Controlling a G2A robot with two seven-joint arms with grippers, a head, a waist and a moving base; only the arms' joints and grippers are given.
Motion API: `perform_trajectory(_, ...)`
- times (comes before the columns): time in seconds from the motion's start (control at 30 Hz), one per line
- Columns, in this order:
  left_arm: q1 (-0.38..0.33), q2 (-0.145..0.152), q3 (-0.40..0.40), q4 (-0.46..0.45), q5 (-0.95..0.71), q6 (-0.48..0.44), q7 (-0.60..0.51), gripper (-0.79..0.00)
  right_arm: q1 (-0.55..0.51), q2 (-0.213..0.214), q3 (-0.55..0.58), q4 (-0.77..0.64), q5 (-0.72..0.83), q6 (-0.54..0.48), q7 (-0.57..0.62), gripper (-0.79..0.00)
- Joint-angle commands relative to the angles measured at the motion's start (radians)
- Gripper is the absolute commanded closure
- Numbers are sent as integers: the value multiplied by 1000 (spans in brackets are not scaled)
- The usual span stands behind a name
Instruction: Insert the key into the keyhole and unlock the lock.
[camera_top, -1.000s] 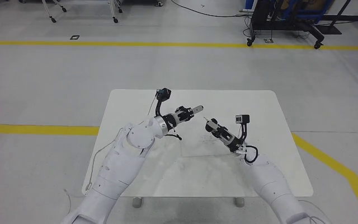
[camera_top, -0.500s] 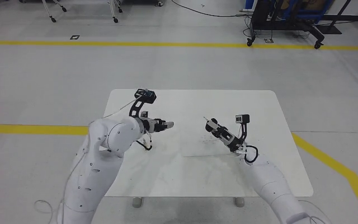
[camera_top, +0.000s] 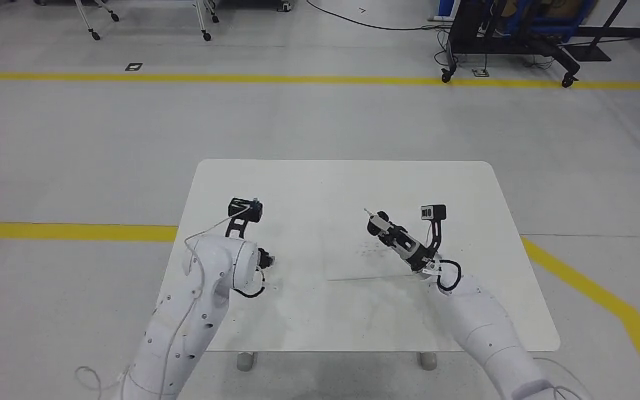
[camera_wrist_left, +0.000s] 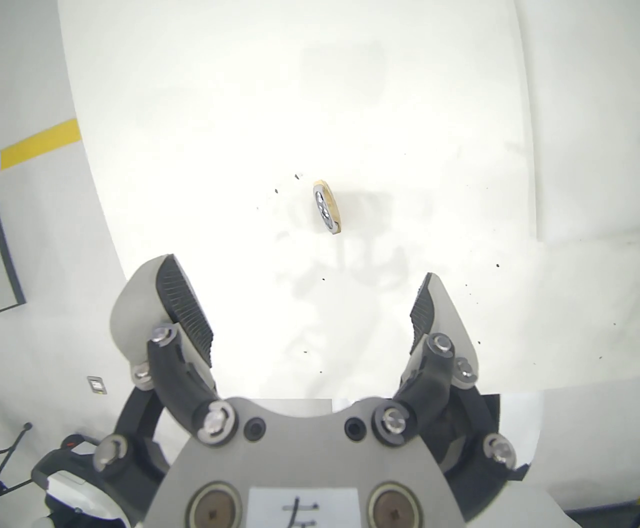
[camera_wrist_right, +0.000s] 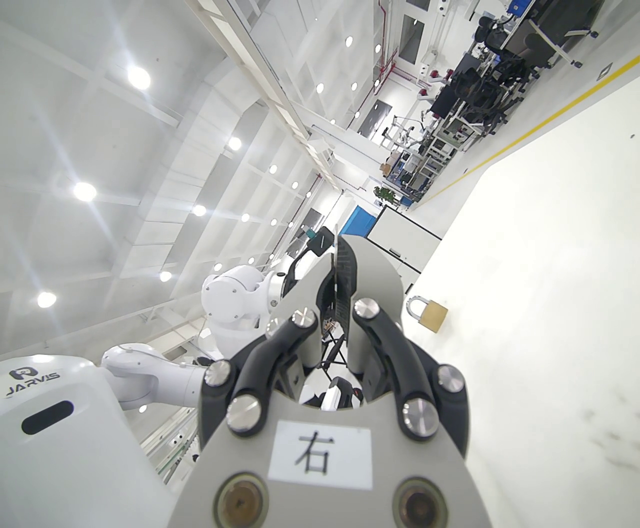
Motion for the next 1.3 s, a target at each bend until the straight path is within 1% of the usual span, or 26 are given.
perform_trajectory(0.0,8,-8,-24,28,-9,19,19,-785,0,0,0,0,0,0,0,0)
perform_trajectory(0.07,14,-16,-47,45,-42,46,46,-742,0,0,0,0,0,0,0,0)
perform_trajectory(0.13,15,-22,-59,70,-47,57,57,-677,0,0,0,0,0,0,0,0)
perform_trajectory(0.23,13,-32,-75,94,-59,84,84,-650,0,0,0,0,0,0,0,0)
perform_trajectory(0.3,12,-39,-82,109,-86,113,113,-579,0,0,0,0,0,0,0,0)
perform_trajectory(0.33,9,-42,-82,118,-91,121,121,-579,0,0,0,0,0,0,0,0)
perform_trajectory(0.37,6,-45,-81,129,-92,130,131,-529,0,0,0,0,0,0,0,0)
perform_trajectory(0.43,-4,-50,-70,150,-95,140,141,-529,0,0,0,0,0,0,0,0)
perform_trajectory(0.5,-21,-57,-51,174,-114,142,143,-511,0,0,0,0,0,0,0,0)
perform_trajectory(0.53,-31,-60,-39,193,-118,142,144,-477,0,0,0,0,0,0,0,0)
perform_trajectory(0.57,-43,-64,-26,209,-129,140,140,-397,0,0,0,0,0,0,0,0)
perform_trajectory(0.67,-69,-74,3,249,-155,144,144,-372,0,0,0,0,0,0,0,0)
perform_trajectory(0.7,-77,-76,10,262,-153,143,144,-376,0,0,0,0,0,0,0,0)
perform_trajectory(0.73,-84,-77,15,271,-149,140,146,-382,0,0,0,0,0,0,0,0)
perform_trajectory(0.77,-89,-78,19,279,-145,138,146,-422,0,0,0,0,0,0,0,0)
perform_trajectory(0.87,-99,-80,27,290,-132,139,141,-453,0,0,0,0,0,0,0,0)
perform_trajectory(1.13,-87,-84,17,286,-107,156,157,-354,0,0,0,0,0,0,0,0)
perform_trajectory(1.17,-85,-84,17,288,-106,159,159,-326,0,0,0,0,0,0,0,0)
perform_trajectory(1.27,-81,-85,17,301,-96,167,169,-302,0,0,0,0,0,0,0,0)
